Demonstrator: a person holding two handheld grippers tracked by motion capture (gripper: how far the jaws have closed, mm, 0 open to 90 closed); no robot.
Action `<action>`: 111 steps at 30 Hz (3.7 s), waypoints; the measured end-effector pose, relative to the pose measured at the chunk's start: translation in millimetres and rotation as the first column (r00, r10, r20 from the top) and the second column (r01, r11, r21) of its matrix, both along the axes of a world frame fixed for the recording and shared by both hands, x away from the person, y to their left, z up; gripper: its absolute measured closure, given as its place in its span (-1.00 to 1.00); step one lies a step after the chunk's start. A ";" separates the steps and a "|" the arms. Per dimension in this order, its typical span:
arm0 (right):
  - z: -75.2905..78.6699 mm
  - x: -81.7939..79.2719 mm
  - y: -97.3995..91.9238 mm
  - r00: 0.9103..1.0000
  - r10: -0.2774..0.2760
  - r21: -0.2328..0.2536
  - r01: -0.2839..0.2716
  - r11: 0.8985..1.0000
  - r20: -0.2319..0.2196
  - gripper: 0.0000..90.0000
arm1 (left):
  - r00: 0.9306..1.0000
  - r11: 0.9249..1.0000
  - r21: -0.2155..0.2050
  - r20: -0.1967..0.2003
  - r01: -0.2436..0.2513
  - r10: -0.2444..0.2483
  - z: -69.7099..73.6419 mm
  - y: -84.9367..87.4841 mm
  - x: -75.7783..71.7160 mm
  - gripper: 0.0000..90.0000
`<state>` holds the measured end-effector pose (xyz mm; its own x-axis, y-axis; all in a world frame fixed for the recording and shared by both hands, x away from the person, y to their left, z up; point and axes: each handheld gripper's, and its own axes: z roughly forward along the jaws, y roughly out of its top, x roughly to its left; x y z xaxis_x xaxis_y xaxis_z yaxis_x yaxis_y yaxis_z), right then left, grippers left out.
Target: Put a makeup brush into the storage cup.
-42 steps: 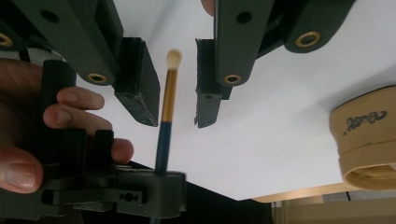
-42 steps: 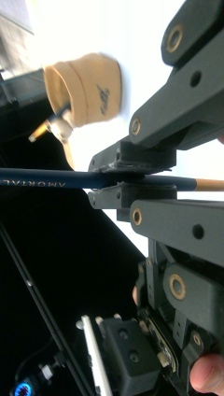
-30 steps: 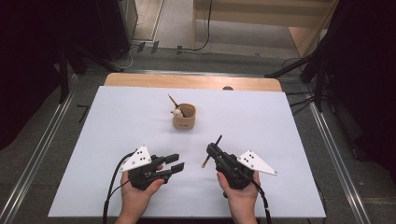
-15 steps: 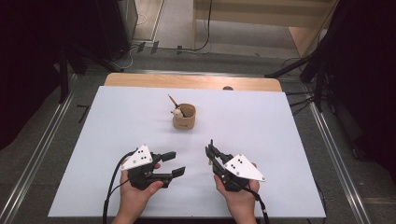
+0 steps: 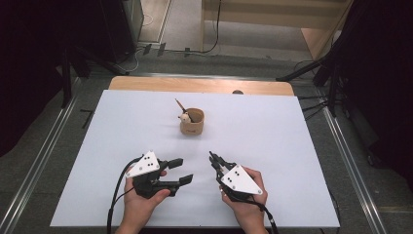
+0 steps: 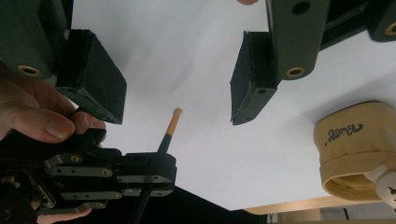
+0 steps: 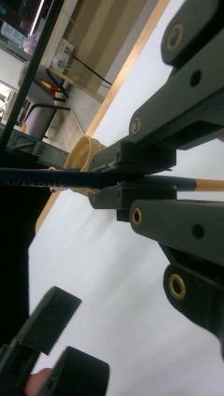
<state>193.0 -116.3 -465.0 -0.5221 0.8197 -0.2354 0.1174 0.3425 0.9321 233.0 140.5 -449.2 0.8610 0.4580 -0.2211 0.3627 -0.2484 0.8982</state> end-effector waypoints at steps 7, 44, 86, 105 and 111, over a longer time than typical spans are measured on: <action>-3.1 -0.9 7.9 0.999 0.025 -0.146 -0.018 0.989 0.046 0.89 | 1.000 1.000 0.017 -0.006 -0.019 0.019 3.3 -0.5 -0.4 -0.12; -20.7 -9.8 43.5 0.965 0.191 -0.584 -0.052 0.810 0.178 0.89 | 0.998 0.994 0.108 -0.062 0.014 -0.008 10.5 -19.5 -5.3 0.66; -7.7 -1.2 16.2 0.996 -0.040 -0.004 0.040 0.999 -0.083 -0.69 | 0.992 0.992 0.044 0.018 -0.122 0.122 10.1 6.2 0.5 0.91; -2.0 -3.7 0.4 0.939 -0.028 0.427 0.182 0.886 -0.342 -1.00 | 0.985 0.985 -0.040 0.044 -0.166 0.168 3.9 10.4 -0.9 0.91; -4.2 -5.3 3.6 0.919 -0.001 0.489 0.211 0.846 -0.394 -1.00 | 0.983 0.983 -0.062 0.051 -0.171 0.174 0.5 9.0 -2.3 0.91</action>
<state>187.6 -112.7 -469.2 -0.3857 0.8198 0.4233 0.4903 -0.2065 0.8468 230.6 149.6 -448.8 0.7819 0.5888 -0.2049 0.3443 -0.1339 0.9292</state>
